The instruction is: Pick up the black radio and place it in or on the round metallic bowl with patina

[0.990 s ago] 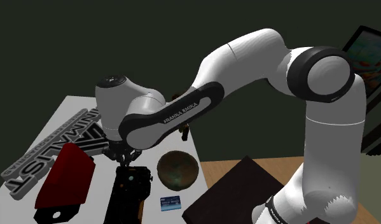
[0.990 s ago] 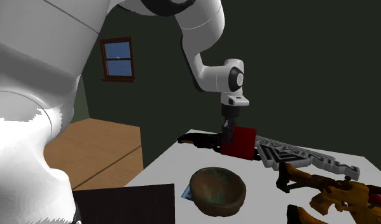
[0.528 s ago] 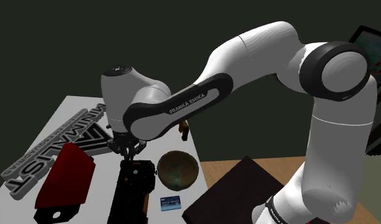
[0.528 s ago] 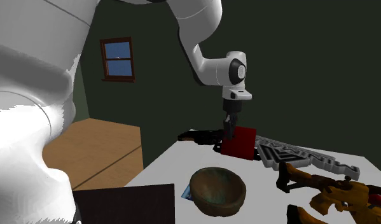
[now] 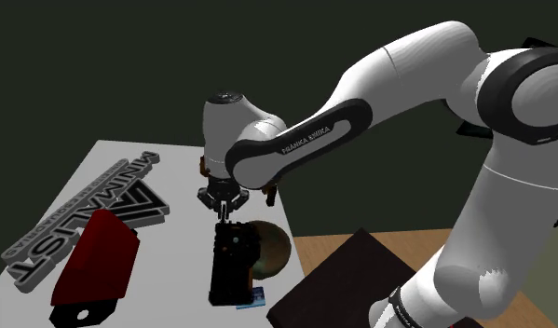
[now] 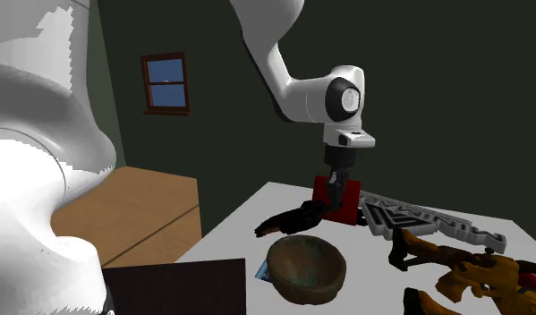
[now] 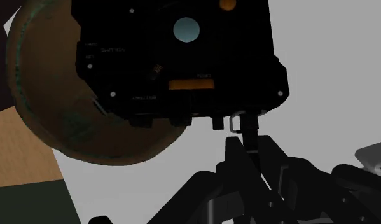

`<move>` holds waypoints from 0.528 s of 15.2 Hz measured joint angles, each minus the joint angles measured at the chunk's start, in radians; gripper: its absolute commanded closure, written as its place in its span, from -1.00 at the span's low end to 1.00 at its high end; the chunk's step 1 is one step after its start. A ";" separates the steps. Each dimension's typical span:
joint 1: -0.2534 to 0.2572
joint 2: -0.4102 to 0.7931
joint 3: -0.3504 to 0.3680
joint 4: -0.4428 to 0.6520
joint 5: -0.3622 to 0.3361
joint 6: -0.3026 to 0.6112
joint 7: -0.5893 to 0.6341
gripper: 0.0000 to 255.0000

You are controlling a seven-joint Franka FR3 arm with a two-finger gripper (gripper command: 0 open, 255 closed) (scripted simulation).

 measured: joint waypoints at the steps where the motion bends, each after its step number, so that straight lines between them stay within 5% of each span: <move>1: -0.022 -0.025 -0.001 -0.024 0.015 0.006 -0.030 1.00; 8: -0.144 -0.130 -0.042 -0.166 0.074 0.077 -0.216 1.00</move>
